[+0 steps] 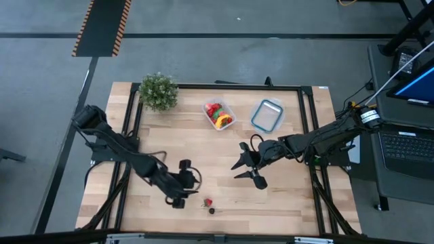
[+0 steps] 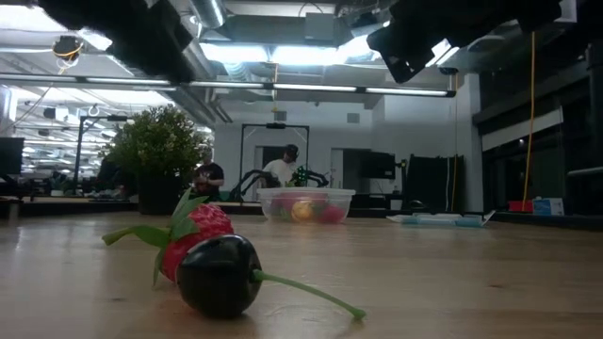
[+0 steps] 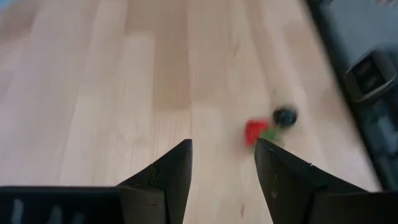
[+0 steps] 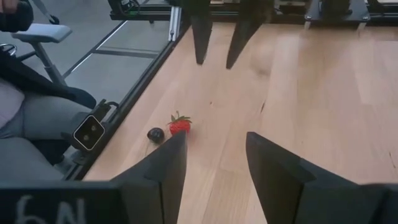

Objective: Pick and placing Produce into tupperware
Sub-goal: Put the red strawberry into the transparent container

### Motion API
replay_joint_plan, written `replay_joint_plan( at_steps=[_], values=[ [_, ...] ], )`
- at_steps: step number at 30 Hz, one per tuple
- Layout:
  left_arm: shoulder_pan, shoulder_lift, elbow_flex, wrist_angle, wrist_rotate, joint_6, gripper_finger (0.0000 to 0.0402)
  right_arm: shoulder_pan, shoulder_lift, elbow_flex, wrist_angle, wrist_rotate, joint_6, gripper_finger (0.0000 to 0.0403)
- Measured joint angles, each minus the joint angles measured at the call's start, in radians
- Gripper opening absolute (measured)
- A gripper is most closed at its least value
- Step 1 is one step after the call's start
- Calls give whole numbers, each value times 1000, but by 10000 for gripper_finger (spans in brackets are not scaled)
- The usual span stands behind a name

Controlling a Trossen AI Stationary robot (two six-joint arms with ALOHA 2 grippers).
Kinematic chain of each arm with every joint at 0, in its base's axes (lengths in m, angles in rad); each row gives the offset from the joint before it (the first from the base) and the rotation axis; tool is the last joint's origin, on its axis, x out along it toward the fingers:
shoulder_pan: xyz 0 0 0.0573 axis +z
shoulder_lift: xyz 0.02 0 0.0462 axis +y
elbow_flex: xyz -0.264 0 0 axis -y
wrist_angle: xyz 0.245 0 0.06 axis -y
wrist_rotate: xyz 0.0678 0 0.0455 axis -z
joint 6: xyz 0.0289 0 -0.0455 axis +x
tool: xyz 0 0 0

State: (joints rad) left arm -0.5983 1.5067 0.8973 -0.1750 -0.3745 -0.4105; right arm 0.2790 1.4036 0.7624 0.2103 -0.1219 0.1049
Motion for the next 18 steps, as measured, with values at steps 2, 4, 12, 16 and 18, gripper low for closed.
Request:
replay_joint_plan(
  at_steps=[2, 4, 12, 16, 18],
  values=[
    [-3, 46, 61, -95, 2, -29, 166, 0, 0, 0, -1, 0, -2, 167],
    [-9, 86, 109, -140, 3, -51, 167, 0, 0, 0, -3, 0, -5, 167],
    [-17, 209, 186, -150, 64, -106, 172, -4, -1, 0, -43, 0, -5, 167],
    [-12, 243, 188, -150, 65, -165, 167, -4, -1, 0, -52, 0, -4, 167],
    [-10, 264, 188, -151, 81, -190, 165, -4, -1, 0, -63, -1, -6, 167]
  ],
)
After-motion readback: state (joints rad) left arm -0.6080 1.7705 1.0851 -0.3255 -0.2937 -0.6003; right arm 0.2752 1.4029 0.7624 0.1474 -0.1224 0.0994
